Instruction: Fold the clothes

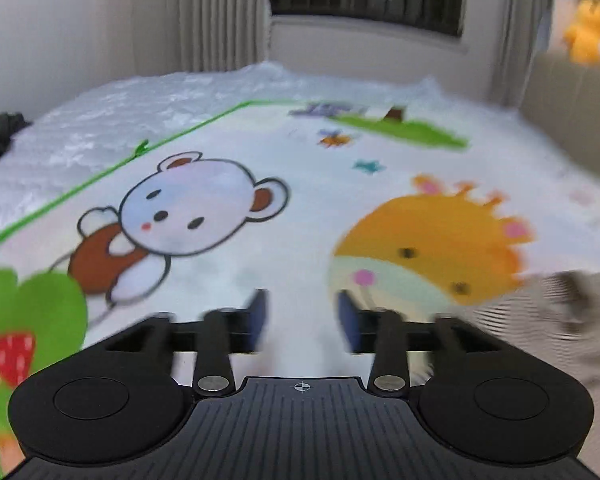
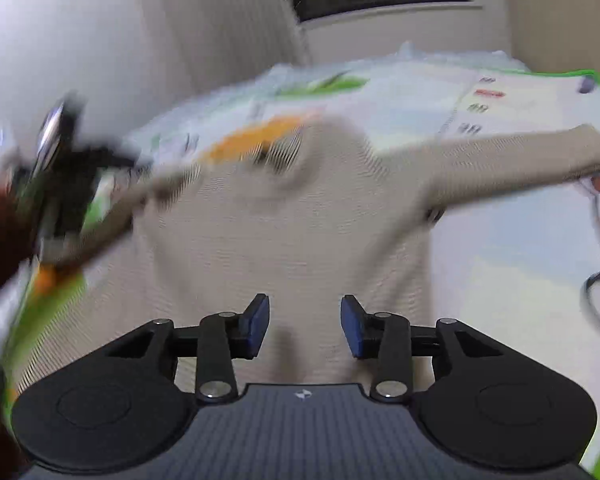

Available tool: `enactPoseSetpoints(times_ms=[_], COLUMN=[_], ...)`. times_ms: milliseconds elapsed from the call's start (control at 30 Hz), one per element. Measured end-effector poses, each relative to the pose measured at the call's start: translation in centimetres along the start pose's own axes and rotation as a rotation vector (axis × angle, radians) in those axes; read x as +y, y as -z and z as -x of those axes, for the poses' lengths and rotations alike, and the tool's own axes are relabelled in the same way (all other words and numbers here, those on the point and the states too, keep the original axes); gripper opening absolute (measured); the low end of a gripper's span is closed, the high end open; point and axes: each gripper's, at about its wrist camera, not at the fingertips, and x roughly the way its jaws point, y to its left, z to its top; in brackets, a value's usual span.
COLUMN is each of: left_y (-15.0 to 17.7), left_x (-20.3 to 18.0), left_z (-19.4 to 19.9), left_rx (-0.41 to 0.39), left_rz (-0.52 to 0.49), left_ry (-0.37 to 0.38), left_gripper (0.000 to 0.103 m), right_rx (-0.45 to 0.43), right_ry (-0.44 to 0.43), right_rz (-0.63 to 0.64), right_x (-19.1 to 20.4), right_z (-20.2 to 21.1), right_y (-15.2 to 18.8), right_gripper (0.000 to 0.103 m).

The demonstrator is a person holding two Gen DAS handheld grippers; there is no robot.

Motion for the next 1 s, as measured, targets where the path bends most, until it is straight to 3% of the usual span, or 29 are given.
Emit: enactPoseSetpoints(times_ms=[67,133,200,267,367,433,467,500,567,700,833,1000], left_y=[1.5,3.3,5.5,7.7,10.5,12.0,11.9,11.8,11.9,12.2,12.2,12.2], left_x=[-0.6,-1.6,-2.9,-4.5,-6.4,-7.7,-8.3,-8.4,-8.2,-6.7,-5.5,-4.3], left_z=[3.4,5.7,7.1,7.0,5.0,4.7,4.9,5.0,5.0,5.3,4.8,4.4], left_rx=[-0.03,-0.039,-0.03,0.003,0.059,-0.003,-0.005,-0.004,-0.002,-0.019,-0.025,-0.029], left_rz=[0.048,0.106,0.15,0.165,0.159,0.077,0.043,0.035,0.049,0.136,0.199,0.261], left_ry=[0.098,0.232,0.367,0.45,0.416,0.372,0.358,0.352,0.361,0.419,0.465,0.511], left_gripper=[0.083,0.096,0.097,0.101,0.103,0.103,0.103,0.103,0.103,0.103,0.103,0.103], right_rx=[-0.068,-0.128,-0.178,-0.209,-0.236,-0.255,-0.249,-0.244,-0.273,-0.41,-0.469,-0.492], right_ry=[0.115,0.248,0.39,0.463,0.501,0.531,0.539,0.547,0.503,0.434,0.418,0.364], right_rz=[-0.072,-0.187,-0.341,-0.48,-0.585,-0.602,-0.599,-0.596,-0.648,-0.664,-0.533,-0.306], right_x=[-2.9,-7.1,-12.0,-16.2,-19.5,-20.7,-20.9,-21.1,-21.1,-19.4,-15.4,-7.5], right_z=[0.8,0.6,-0.4,-2.1,-5.0,-6.7,-7.2,-7.6,-6.4,0.1,5.7,6.4], right_y=[-2.5,-4.6,-5.9,-6.5,-7.4,-8.1,-8.6,-9.0,-9.4,-10.0,-11.9,-15.0], right_gripper=[0.043,0.044,0.044,0.044,0.044,0.038,0.028,0.008,0.008,0.007,0.007,0.007])
